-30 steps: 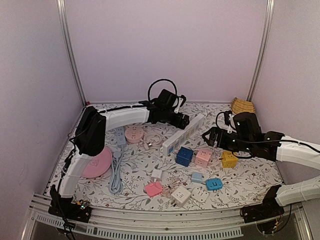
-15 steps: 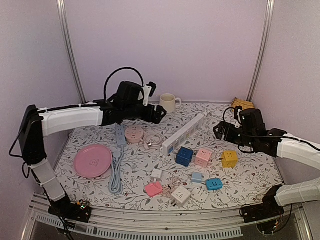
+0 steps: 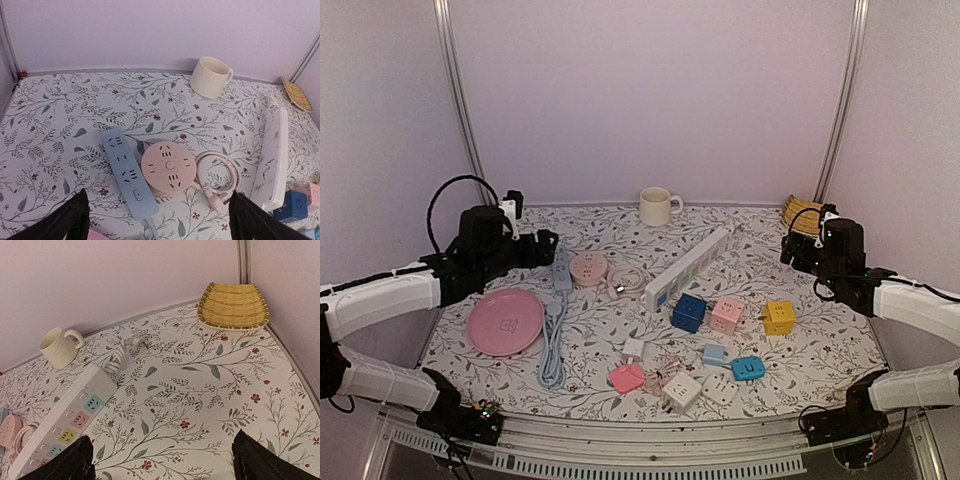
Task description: Pull the plug off the socket
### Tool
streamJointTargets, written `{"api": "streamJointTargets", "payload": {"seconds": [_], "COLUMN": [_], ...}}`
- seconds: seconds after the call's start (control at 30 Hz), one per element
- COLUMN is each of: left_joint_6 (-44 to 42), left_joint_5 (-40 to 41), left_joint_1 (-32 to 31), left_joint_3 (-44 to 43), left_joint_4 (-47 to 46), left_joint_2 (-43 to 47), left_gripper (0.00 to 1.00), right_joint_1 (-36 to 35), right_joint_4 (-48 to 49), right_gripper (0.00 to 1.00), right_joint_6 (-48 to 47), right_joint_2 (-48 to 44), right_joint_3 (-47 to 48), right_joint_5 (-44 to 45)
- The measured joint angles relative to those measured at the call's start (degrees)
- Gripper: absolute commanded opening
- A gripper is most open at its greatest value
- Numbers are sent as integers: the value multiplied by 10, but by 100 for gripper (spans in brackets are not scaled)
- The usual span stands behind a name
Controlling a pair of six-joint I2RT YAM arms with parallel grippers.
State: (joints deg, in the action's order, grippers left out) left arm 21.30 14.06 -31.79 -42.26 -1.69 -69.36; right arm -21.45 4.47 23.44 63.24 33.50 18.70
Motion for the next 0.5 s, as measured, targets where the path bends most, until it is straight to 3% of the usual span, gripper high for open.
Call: {"api": "streamJointTargets", "payload": {"seconds": [0.27,0.5], "left_joint_6": [-45,-105], "left_joint_5": [11,27], "left_joint_1": [118,161], "left_joint_3": [78,192], "left_joint_4": [-78,-186], "left_joint_2": [61,99], "left_gripper": [97,97], "right_joint_1": [91,158], "right_joint_4": [133,265], "right_gripper": [92,91], "right_joint_6": [-39,-90], "right_joint_2": [22,49], "right_joint_3": [-65,-119], "right_joint_5": [36,37]}}
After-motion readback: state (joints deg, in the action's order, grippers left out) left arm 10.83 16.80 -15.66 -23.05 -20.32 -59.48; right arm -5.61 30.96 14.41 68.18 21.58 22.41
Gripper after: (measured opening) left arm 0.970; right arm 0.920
